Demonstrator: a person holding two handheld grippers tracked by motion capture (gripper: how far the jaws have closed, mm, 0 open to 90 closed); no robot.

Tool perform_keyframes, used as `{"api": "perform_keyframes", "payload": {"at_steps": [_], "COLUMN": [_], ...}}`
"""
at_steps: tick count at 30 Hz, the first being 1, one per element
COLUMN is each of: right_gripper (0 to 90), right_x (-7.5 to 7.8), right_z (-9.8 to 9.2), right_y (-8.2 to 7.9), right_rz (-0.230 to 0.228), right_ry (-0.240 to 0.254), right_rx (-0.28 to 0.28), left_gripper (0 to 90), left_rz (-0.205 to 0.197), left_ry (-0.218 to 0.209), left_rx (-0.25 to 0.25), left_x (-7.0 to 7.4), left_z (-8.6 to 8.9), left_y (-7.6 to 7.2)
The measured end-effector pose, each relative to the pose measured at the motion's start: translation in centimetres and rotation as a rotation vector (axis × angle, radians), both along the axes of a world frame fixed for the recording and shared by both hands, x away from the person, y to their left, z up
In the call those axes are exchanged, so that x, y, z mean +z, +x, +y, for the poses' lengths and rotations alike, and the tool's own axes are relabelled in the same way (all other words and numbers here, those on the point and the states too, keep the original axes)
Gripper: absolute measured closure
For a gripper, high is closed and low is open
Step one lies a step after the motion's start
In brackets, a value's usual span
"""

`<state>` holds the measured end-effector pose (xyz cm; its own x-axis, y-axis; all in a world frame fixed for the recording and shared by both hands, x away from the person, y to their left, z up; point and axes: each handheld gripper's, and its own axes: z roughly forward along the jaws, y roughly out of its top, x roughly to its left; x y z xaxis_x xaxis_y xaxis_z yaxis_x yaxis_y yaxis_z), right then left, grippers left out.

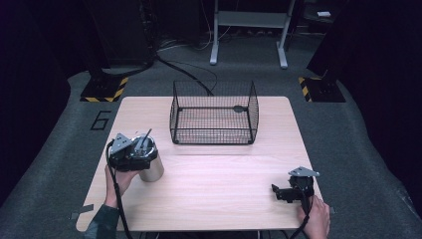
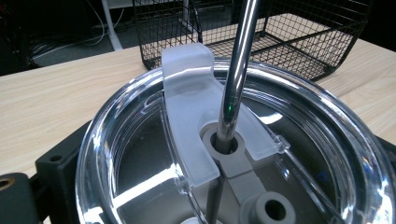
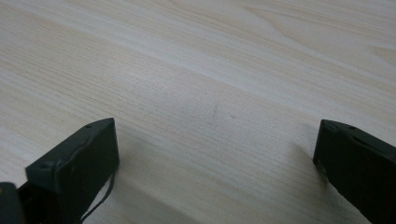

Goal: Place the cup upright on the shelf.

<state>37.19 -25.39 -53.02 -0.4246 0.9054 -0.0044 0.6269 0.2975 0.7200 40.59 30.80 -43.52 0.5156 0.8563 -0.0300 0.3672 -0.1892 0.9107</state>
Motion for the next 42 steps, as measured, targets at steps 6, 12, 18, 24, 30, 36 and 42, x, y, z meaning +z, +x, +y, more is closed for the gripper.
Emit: {"api": "perform_keyframes", "payload": {"at_steps": [6, 12, 18, 24, 30, 36, 42], "right_gripper": [0.0, 0.0, 0.0, 0.0, 0.0, 0.0, 0.0], "right_x": [0.0, 0.0, 0.0, 0.0, 0.0, 0.0, 0.0], "right_z": [0.0, 0.0, 0.0, 0.0, 0.0, 0.0, 0.0], "right_y": [0.0, 0.0, 0.0, 0.0, 0.0, 0.0, 0.0], "right_rz": [0.000, 0.000, 0.000, 0.000, 0.000, 0.001, 0.001], "right_ry": [0.000, 0.000, 0.000, 0.000, 0.000, 0.000, 0.000], "right_rx": [0.000, 0.000, 0.000, 0.000, 0.000, 0.000, 0.000], "left_gripper": [3.7, 3.8, 3.8, 3.8, 3.8, 3.8, 3.8], "left_rz": [-0.001, -0.001, -0.005, -0.013, -0.017, -0.028, -0.031], "left_ry": [0.005, 0.006, 0.009, 0.016, 0.010, 0.022, 0.028], "left_rx": [-0.004, -0.007, 0.001, -0.005, -0.015, -0.023, -0.035], "left_x": [0.0, 0.0, 0.0, 0.2, 0.7, 1.4, 2.0], "left_z": [0.2, 0.3, 0.3, 0.2, 0.1, -0.2, -0.7], "left_y": [0.0, -0.1, -0.1, -0.2, -0.3, -0.2, 0.1]}}
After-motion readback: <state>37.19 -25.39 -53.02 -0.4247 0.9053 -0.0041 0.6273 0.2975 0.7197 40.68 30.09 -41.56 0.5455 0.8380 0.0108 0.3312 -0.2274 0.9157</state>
